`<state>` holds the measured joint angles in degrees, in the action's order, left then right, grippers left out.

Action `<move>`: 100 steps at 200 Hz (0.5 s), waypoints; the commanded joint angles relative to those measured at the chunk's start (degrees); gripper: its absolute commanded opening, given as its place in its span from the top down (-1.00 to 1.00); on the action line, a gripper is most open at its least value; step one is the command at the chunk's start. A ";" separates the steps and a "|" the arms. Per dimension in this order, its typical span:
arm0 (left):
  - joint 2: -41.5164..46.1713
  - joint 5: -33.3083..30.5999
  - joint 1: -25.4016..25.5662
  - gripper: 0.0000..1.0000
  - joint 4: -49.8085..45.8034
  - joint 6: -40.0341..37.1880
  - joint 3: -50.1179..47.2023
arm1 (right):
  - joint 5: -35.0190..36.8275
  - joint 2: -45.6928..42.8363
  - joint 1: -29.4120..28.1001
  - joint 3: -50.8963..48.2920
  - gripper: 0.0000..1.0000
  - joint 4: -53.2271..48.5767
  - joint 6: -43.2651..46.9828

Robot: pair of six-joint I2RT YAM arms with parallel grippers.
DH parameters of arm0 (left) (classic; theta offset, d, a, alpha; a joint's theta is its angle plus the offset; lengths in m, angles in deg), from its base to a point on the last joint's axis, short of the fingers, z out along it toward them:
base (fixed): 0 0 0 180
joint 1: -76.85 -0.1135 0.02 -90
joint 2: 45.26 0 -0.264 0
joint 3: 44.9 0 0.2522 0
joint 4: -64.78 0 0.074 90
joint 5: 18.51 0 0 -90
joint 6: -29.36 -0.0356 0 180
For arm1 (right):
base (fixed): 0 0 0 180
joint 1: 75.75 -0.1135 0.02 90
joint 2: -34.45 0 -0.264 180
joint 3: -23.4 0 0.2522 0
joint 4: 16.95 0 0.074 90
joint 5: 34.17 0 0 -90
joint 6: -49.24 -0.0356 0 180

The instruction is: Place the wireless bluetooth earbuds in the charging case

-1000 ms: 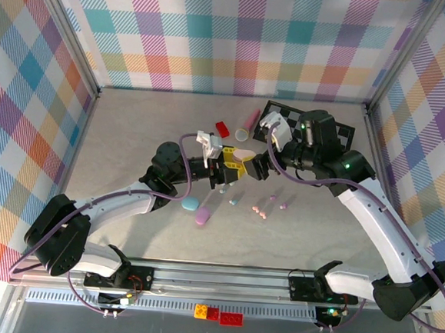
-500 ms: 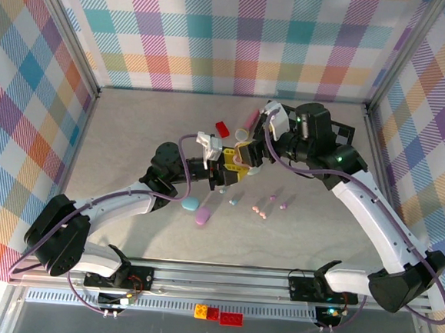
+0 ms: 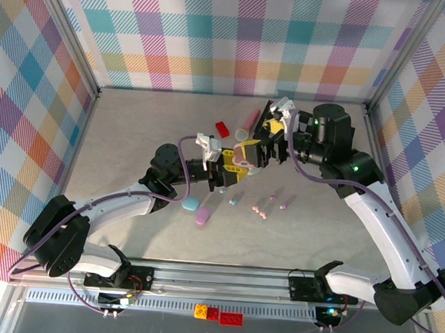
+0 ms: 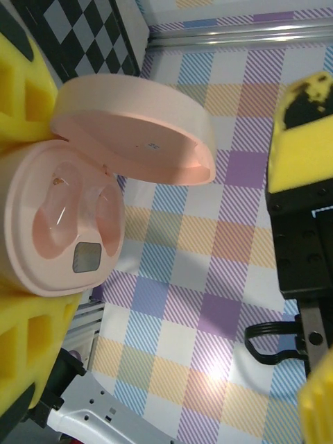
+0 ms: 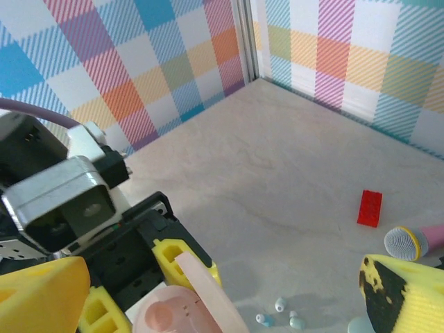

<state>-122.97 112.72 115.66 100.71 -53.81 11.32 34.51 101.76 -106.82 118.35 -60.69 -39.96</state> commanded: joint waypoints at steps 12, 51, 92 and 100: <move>1.40 0.01 -0.49 0.33 2.95 0.73 -0.35 | -2.17 -1.77 0.35 -2.05 -0.98 2.04 -1.51; 2.17 -1.13 -1.18 0.33 3.95 0.73 -2.02 | 0.93 -4.78 4.59 -5.11 -0.98 0.97 -11.02; 3.82 -1.85 -3.38 0.33 4.87 1.43 -4.26 | 2.41 -10.69 12.84 -17.52 -0.98 0.69 -27.34; 4.21 -1.94 -3.88 0.33 4.84 1.62 -4.68 | 3.35 -11.62 13.27 -19.76 -0.98 0.07 -28.90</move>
<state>-121.42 111.30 113.36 102.16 -53.18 7.80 36.25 92.82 -95.36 104.38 -59.92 -58.08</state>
